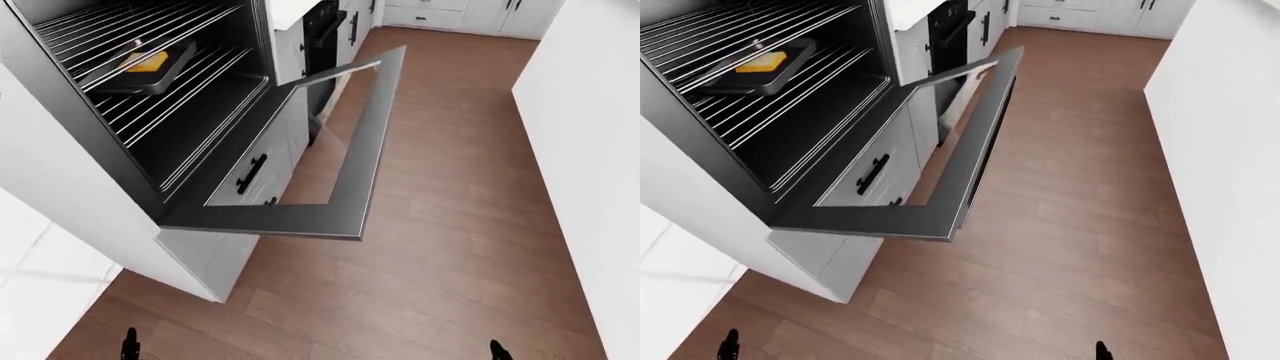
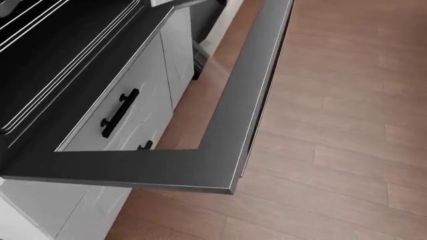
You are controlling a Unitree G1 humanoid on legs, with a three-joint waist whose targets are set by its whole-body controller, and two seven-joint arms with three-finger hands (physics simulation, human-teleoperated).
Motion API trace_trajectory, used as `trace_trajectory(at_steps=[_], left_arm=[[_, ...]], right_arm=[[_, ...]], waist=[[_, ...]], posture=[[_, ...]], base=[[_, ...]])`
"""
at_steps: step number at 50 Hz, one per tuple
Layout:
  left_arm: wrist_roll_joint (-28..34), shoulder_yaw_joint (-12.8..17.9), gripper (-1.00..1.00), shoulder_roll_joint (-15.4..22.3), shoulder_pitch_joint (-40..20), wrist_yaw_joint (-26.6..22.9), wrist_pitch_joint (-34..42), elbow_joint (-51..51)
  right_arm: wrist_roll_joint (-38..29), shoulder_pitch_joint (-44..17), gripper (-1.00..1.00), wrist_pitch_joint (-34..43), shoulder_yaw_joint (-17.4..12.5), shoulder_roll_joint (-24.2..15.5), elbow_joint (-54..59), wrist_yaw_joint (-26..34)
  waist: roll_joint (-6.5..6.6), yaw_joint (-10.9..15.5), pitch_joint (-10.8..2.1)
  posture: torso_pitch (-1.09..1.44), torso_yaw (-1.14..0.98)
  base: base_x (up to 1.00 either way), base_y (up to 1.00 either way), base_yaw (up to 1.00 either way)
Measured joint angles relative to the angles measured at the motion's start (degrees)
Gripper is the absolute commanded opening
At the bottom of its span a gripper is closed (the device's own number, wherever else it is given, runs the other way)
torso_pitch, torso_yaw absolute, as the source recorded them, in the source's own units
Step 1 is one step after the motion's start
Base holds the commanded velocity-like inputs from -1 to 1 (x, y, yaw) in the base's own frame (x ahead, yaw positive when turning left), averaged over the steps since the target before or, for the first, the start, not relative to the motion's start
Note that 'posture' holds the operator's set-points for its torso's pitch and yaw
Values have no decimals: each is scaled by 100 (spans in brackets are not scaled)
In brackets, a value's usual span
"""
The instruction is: Close the oven door.
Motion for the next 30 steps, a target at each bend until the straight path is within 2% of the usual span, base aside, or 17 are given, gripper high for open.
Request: trace_trajectory(at_steps=[2,6,9,12,14,19,24,30], left_arm=[[2,-9,100,-30,16,-5,13,33],[26,-30,100,-58,24,-31,21,51],[26,-25,100,-44,12,-27,11,28],[18,-19,100,-31,1,-18,-7,9],[11,-13,100,-19,6,-17,-14,9],[-29,27,100,44,25,16,36,17],[-26,17,100,29,15,17,28,14],[-4,3,100,7,25,-8,37,36]], right_arm=[[14,7,100,20,-20,-21,11,22],[34,12,100,26,-19,-35,-4,52],[38,-17,100,1,-22,-54,-46,64],[49,-18,100,-8,-31,-71,-54,70],[57,-12,100,0,-35,-86,-39,72],[12,-8,100,74,47,104,49,144],[18,5,100,97,9,22,30,128],[46,-22,100,36,1,0,-27,122]], waist=[[40,-13,-41],[-37,-11,-148],[12,-41,-126],[203,-82,-104],[463,-71,-117],[383,35,-65],[112,25,1],[-188,53,-11]], posture=[[0,0],[0,0],[0,0],[0,0],[0,0],[0,0],[0,0],[0,0]], base=[[0,17,0],[2,24,0],[5,35,0],[5,35,0],[6,35,0],[6,35,0],[6,35,0],[8,33,0]])
